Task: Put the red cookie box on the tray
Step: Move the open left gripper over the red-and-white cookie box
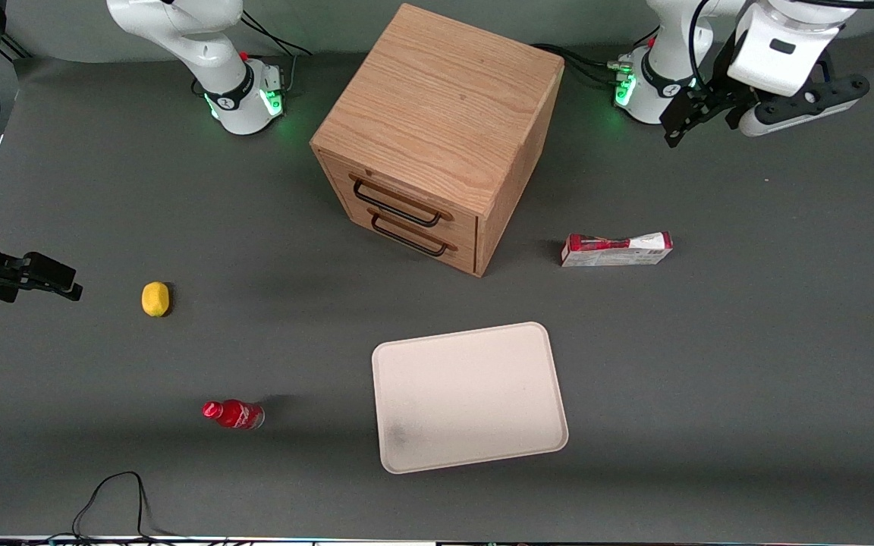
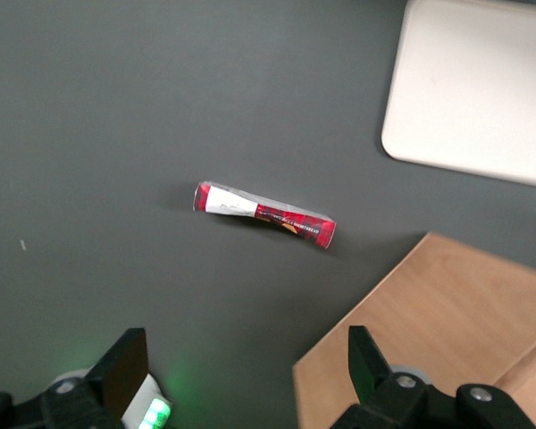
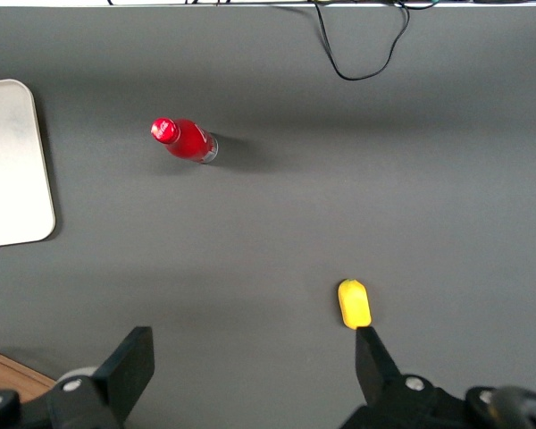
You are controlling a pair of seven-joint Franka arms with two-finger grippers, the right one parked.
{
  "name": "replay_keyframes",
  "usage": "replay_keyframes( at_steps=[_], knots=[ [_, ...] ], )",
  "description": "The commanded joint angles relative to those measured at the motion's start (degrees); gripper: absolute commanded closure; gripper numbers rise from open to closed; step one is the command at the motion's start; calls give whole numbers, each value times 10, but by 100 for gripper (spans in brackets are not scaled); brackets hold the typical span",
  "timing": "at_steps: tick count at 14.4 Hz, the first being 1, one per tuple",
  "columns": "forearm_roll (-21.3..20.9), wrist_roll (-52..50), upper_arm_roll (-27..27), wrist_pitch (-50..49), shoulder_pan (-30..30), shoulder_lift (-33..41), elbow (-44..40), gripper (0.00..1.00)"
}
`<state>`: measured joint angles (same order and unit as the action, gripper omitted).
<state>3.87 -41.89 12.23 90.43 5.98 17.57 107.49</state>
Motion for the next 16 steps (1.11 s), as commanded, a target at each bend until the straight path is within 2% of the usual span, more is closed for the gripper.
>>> replay_keyframes(
  at_steps=[1,4,8,10,13,16],
  knots=[
    [4,-188,-4,16,16,9,11,0],
    [2,-403,-4,22,22,3,11,0],
    [-3,-635,-2,59,25,-5,17,0],
    [-3,-684,-2,68,25,-8,19,0],
    [-4,-683,-3,74,24,-17,25,0],
    [-18,-686,-3,127,25,-18,82,0]
  ],
)
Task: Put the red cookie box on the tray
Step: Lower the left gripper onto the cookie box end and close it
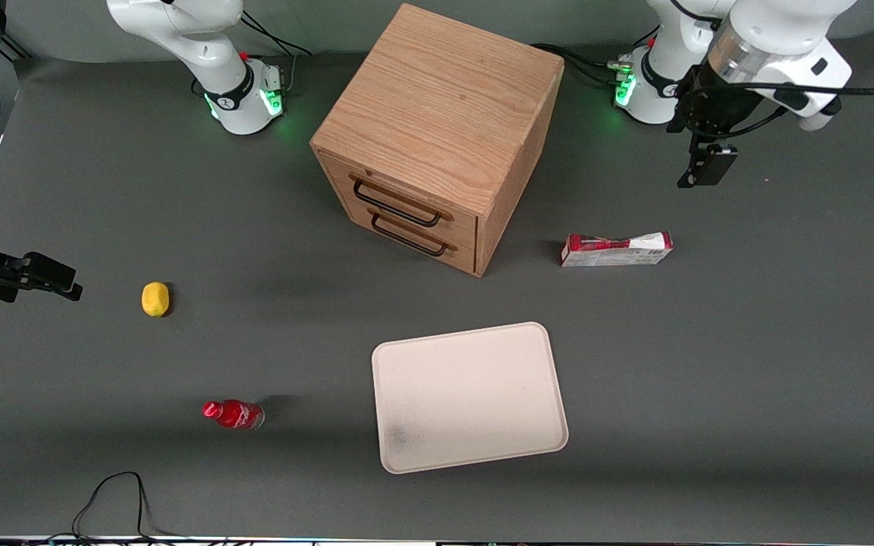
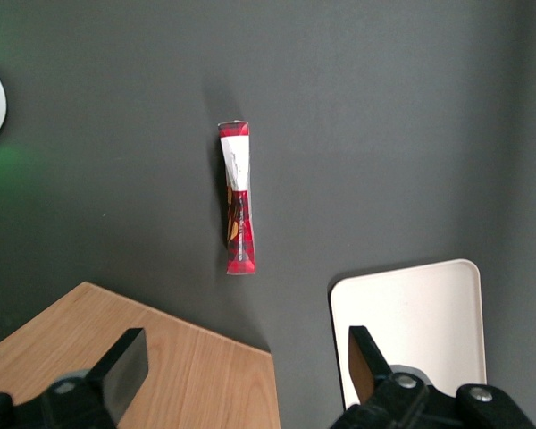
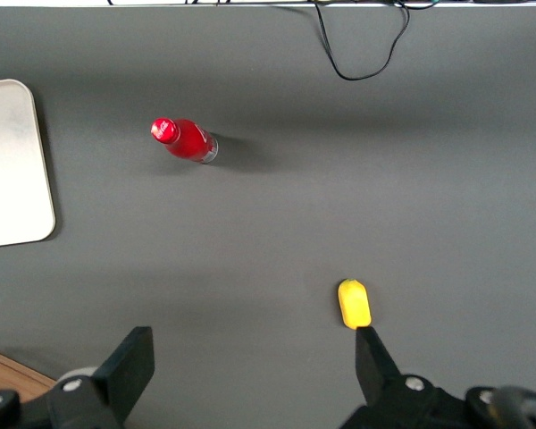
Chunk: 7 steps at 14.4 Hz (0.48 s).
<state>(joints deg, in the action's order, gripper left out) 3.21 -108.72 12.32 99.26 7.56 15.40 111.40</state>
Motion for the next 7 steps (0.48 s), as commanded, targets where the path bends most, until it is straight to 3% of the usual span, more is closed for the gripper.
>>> replay_keyframes(
  at_steps=[1,7],
  knots=[
    [-11,-19,-4,64,9,2,61,0],
    [-18,-21,-4,174,5,-12,173,0]
  ],
)
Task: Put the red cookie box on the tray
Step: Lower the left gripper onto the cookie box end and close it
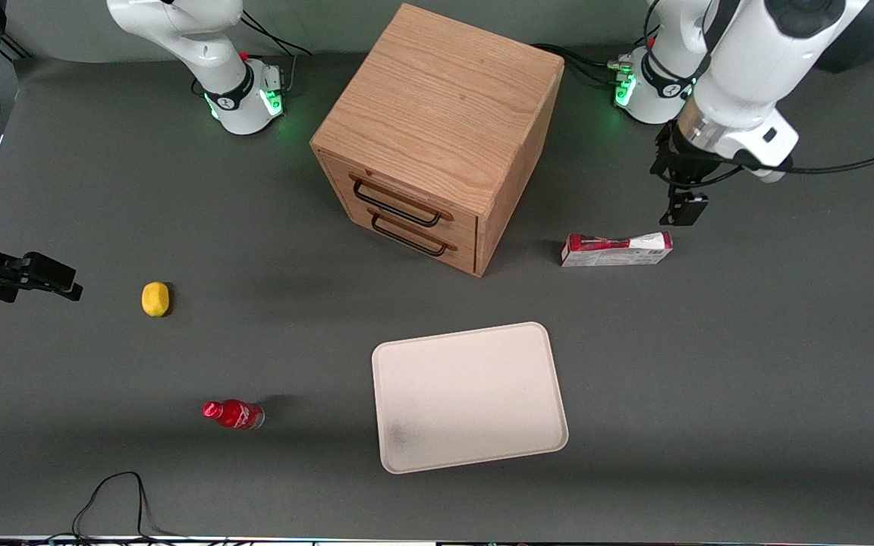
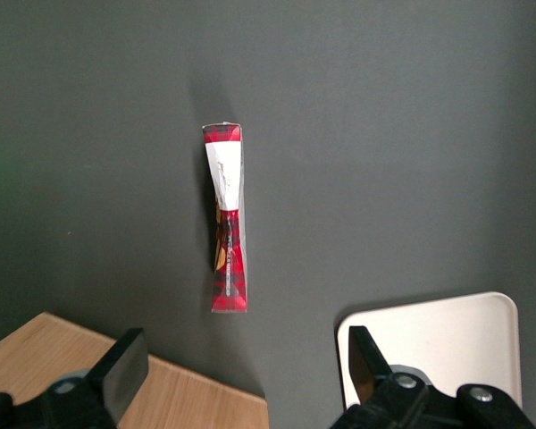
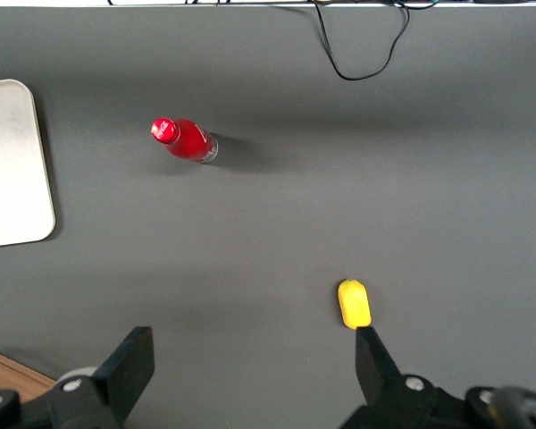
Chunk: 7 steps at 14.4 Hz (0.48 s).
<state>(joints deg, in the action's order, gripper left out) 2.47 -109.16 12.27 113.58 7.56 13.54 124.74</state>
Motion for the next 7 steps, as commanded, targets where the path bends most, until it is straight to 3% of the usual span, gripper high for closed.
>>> replay_keyframes(
  at_steps=[1,7],
  knots=[
    [-11,-17,-3,41,5,3,52,0],
    [-11,-25,-3,131,8,-29,119,0]
  ],
)
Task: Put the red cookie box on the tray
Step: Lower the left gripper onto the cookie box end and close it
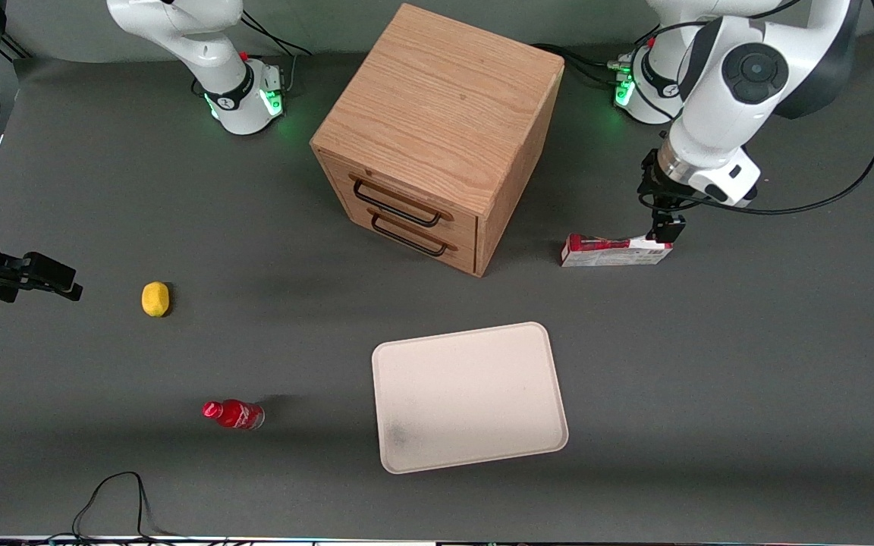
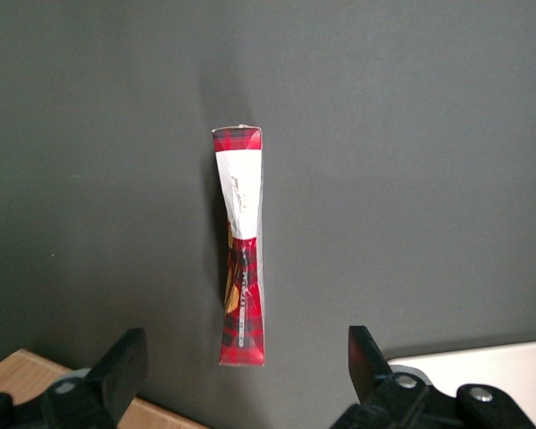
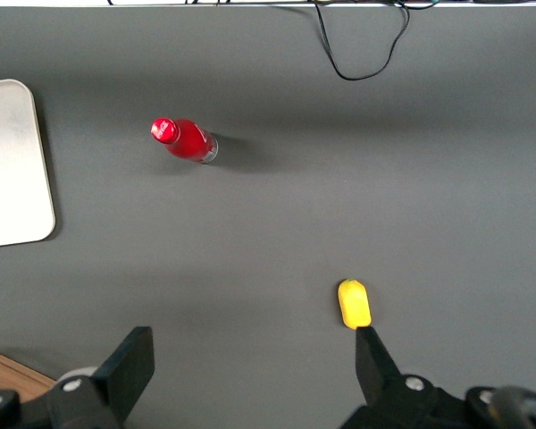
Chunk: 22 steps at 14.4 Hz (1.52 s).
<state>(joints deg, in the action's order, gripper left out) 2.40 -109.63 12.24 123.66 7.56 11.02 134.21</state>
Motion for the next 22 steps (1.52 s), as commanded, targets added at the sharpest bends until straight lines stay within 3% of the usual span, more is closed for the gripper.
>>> replay_keyframes(
  at_steps=[1,6,11,22],
  knots=[
    [-11,-25,-3,49,8,-8,36,0],
    [-28,-34,-2,154,16,-40,97,0],
    [-33,-71,-2,209,15,-95,101,0],
    [-49,-83,-3,267,15,-154,109,0]
  ],
)
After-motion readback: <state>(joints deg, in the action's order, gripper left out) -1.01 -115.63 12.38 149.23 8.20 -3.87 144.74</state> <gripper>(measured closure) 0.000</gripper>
